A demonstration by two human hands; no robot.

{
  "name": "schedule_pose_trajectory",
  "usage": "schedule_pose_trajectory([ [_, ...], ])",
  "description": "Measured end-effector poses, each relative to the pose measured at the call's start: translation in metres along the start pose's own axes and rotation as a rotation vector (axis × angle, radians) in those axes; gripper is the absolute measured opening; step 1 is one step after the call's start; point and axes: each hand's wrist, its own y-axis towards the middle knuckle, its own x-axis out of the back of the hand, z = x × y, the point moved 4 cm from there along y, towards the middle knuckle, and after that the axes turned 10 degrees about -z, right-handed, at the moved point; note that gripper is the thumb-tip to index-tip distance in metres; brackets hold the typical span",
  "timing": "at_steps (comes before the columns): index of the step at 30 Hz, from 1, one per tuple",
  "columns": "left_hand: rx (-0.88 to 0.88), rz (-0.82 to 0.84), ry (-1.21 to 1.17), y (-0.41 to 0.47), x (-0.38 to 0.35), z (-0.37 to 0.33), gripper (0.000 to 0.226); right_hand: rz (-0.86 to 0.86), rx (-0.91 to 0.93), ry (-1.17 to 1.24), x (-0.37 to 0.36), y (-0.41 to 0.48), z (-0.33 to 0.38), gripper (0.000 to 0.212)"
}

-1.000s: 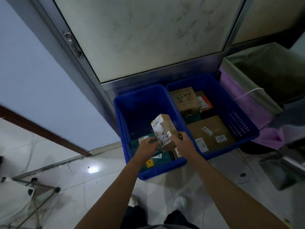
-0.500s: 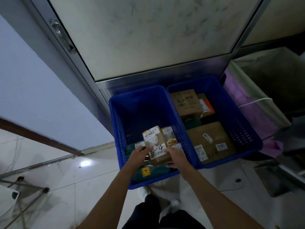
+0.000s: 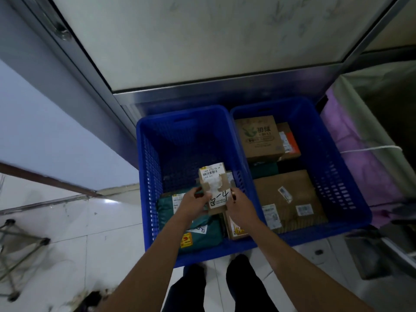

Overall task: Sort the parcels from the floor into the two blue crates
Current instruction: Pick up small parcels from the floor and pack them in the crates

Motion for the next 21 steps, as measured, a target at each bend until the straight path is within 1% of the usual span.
schedule_pose_trajectory([
  [2, 0.005, -0.02, -0.01, 0.014, -0.017, 0.002, 0.027, -0.007, 0.027, -0.088, 0.001, 0.022, -0.005, 0.043],
  [5, 0.025, -0.051, -0.033, 0.043, -0.042, 0.006, 0.028, 0.002, 0.057, -0.235, 0.003, 0.056, -0.016, 0.068],
  [8, 0.004, -0.072, 0.019, 0.085, -0.066, 0.015, 0.034, 0.013, 0.122, -0.322, -0.001, 0.091, -0.027, 0.078],
  [11, -0.029, -0.08, 0.037, 0.125, -0.082, 0.021, 0.037, 0.063, 0.191, -0.412, -0.016, 0.122, -0.045, 0.082],
  [13, -0.013, -0.088, 0.04, 0.146, -0.085, 0.031, 0.038, 0.103, 0.211, -0.483, -0.028, 0.133, -0.053, 0.083],
  [16, 0.022, -0.112, 0.045, 0.164, -0.083, 0.052, 0.04, 0.114, 0.215, -0.558, -0.042, 0.135, -0.058, 0.076],
  [18, 0.038, -0.125, 0.065, 0.167, -0.084, 0.065, 0.043, 0.088, 0.212, -0.619, -0.048, 0.135, -0.063, 0.074],
  [20, 0.013, -0.101, 0.133, 0.165, -0.089, 0.074, 0.046, 0.069, 0.236, -0.678, -0.052, 0.132, -0.068, 0.071],
  [21, -0.025, -0.081, 0.2, 0.164, -0.094, 0.076, 0.046, 0.074, 0.252, -0.697, -0.055, 0.132, -0.07, 0.065],
])
